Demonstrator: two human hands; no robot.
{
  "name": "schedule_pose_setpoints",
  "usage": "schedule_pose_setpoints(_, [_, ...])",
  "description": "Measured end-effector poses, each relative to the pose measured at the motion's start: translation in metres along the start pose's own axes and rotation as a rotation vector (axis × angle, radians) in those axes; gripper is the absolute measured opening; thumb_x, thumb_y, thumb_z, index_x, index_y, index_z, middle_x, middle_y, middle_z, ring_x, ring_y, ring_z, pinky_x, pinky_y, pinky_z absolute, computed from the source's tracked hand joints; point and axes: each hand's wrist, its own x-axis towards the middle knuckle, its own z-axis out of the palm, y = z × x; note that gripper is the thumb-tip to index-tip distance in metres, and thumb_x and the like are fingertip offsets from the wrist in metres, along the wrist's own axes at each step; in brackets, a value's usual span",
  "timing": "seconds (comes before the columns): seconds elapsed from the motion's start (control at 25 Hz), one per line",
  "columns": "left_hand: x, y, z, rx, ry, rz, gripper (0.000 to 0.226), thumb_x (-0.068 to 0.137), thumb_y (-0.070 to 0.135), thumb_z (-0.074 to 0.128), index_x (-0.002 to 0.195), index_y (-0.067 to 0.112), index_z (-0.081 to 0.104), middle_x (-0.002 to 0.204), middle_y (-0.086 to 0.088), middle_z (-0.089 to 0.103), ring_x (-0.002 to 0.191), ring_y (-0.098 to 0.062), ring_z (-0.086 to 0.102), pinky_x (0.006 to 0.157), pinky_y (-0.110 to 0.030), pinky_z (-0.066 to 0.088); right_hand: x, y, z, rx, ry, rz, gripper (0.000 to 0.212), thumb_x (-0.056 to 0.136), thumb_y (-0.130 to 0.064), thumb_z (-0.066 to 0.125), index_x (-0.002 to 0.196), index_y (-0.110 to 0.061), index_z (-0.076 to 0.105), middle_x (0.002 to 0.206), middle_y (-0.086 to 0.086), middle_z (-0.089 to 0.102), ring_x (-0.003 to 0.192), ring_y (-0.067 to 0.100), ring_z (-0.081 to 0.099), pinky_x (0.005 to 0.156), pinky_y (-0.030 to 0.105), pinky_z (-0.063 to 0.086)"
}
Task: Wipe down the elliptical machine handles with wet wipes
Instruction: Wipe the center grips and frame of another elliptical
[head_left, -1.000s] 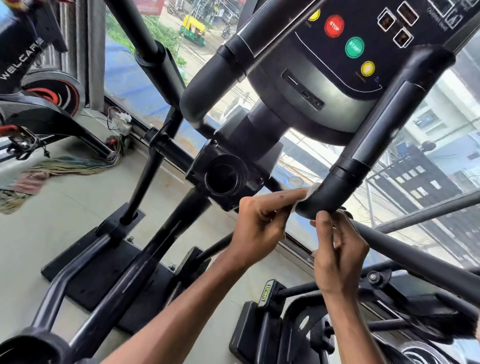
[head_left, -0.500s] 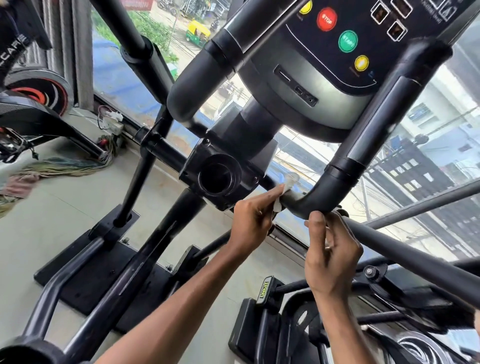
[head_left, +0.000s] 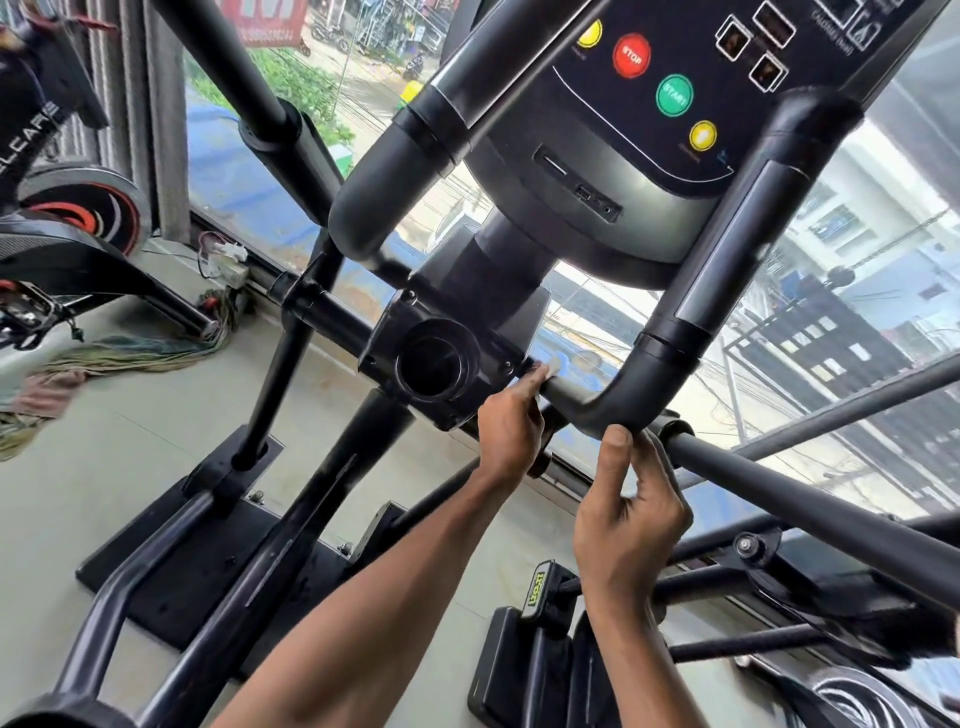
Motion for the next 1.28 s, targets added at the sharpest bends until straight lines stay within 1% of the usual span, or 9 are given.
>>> schedule_pose_setpoints(0.16, [-0.006, 0.010, -0.013, -0.054, -0.010, -0.002, 0.051, 0.089, -0.008, 0.063, 0.128, 0.023, 0.073, 0.082, -0.001, 0.078, 0.071, -0.013, 0.068, 0.067, -0.005, 0.040, 0.005, 0.004, -0.007, -0.001, -0.038, 0.005, 0.041, 0.105, -0.037, 0.051, 0.106, -0.004, 0.076, 0.104, -0.004, 0.075, 0.108, -0.006, 0.064, 0.092, 0.014, 0.045])
schedule_pose_setpoints(0.32, [-0.019, 0.036, -0.047, -0.370, -0.046, -0.102, 0.038, 0.093, -0.006, 0.065, 0.116, 0.021, 0.079, 0.084, 0.011, 0.078, 0.065, -0.005, 0.068, 0.062, -0.017, 0.054, 0.009, 0.004, -0.009, 0.018, -0.049, 0.004, 0.035, 0.103, -0.034, 0.054, 0.098, -0.006, 0.075, 0.096, -0.004, 0.074, 0.102, -0.012, 0.062, 0.089, 0.009, 0.041])
schedule_pose_setpoints(0.48, [-0.030, 0.066, -0.082, -0.423, 0.010, -0.086, 0.014, 0.092, 0.009, 0.075, 0.102, 0.015, 0.083, 0.088, 0.009, 0.080, 0.074, 0.003, 0.067, 0.071, -0.026, 0.057, 0.011, 0.003, -0.011, 0.072, -0.071, 0.011, 0.025, 0.103, -0.034, 0.058, 0.099, -0.016, 0.075, 0.092, -0.015, 0.071, 0.094, -0.007, 0.064, 0.085, 0.012, 0.044])
schedule_pose_setpoints(0.64, [-0.037, 0.110, -0.113, -0.376, 0.037, -0.023, 0.010, 0.091, 0.009, 0.076, 0.089, 0.017, 0.082, 0.074, 0.017, 0.076, 0.067, 0.005, 0.067, 0.067, -0.022, 0.055, 0.012, 0.004, -0.011, 0.112, -0.063, 0.034, 0.033, 0.103, -0.040, 0.059, 0.104, -0.012, 0.077, 0.091, -0.009, 0.072, 0.086, 0.005, 0.067, 0.077, 0.022, 0.051])
schedule_pose_setpoints(0.76, [-0.030, 0.138, -0.123, -0.370, 0.087, 0.010, 0.007, 0.090, 0.012, 0.076, 0.091, 0.016, 0.083, 0.075, 0.012, 0.077, 0.070, -0.004, 0.073, 0.068, -0.027, 0.059, 0.014, 0.003, -0.010, 0.153, -0.073, 0.041, 0.047, 0.102, -0.052, 0.056, 0.111, -0.012, 0.079, 0.093, -0.006, 0.075, 0.081, 0.014, 0.068, 0.072, 0.027, 0.054])
schedule_pose_setpoints(0.88, [-0.035, 0.155, -0.123, -0.358, 0.151, 0.011, 0.010, 0.092, 0.013, 0.076, 0.098, 0.013, 0.083, 0.080, 0.009, 0.079, 0.071, -0.003, 0.073, 0.069, -0.022, 0.058, 0.015, 0.004, -0.009, 0.147, -0.075, 0.067, 0.052, 0.100, -0.061, 0.053, 0.112, -0.019, 0.080, 0.101, -0.008, 0.078, 0.081, 0.008, 0.070, 0.075, 0.021, 0.052])
schedule_pose_setpoints(1.0, [-0.048, 0.159, -0.124, -0.293, 0.149, 0.031, 0.013, 0.093, 0.011, 0.075, 0.104, 0.012, 0.082, 0.084, 0.008, 0.079, 0.071, 0.002, 0.071, 0.069, -0.018, 0.058, 0.015, 0.006, -0.008, 0.147, -0.061, 0.071, 0.039, 0.098, -0.054, 0.060, 0.111, -0.023, 0.079, 0.094, -0.011, 0.076, 0.081, 0.008, 0.070, 0.074, 0.011, 0.044])
schedule_pose_setpoints(1.12, [-0.039, 0.154, -0.130, -0.195, 0.107, 0.051, 0.012, 0.090, 0.010, 0.077, 0.098, 0.017, 0.083, 0.074, 0.016, 0.076, 0.064, 0.005, 0.068, 0.062, -0.023, 0.056, 0.016, 0.005, -0.007, 0.153, -0.046, 0.068, 0.035, 0.096, -0.051, 0.062, 0.109, -0.023, 0.080, 0.092, -0.010, 0.075, 0.077, 0.008, 0.069, 0.073, 0.007, 0.040])
schedule_pose_setpoints(1.28, [-0.032, 0.165, -0.129, -0.274, 0.167, 0.001, 0.011, 0.090, 0.011, 0.079, 0.095, 0.020, 0.083, 0.073, 0.021, 0.075, 0.072, -0.001, 0.073, 0.070, -0.025, 0.060, 0.016, 0.004, -0.007, 0.181, -0.037, 0.080, 0.048, 0.096, -0.067, 0.054, 0.107, -0.028, 0.080, 0.098, -0.014, 0.076, 0.078, 0.006, 0.069, 0.071, 0.020, 0.050])
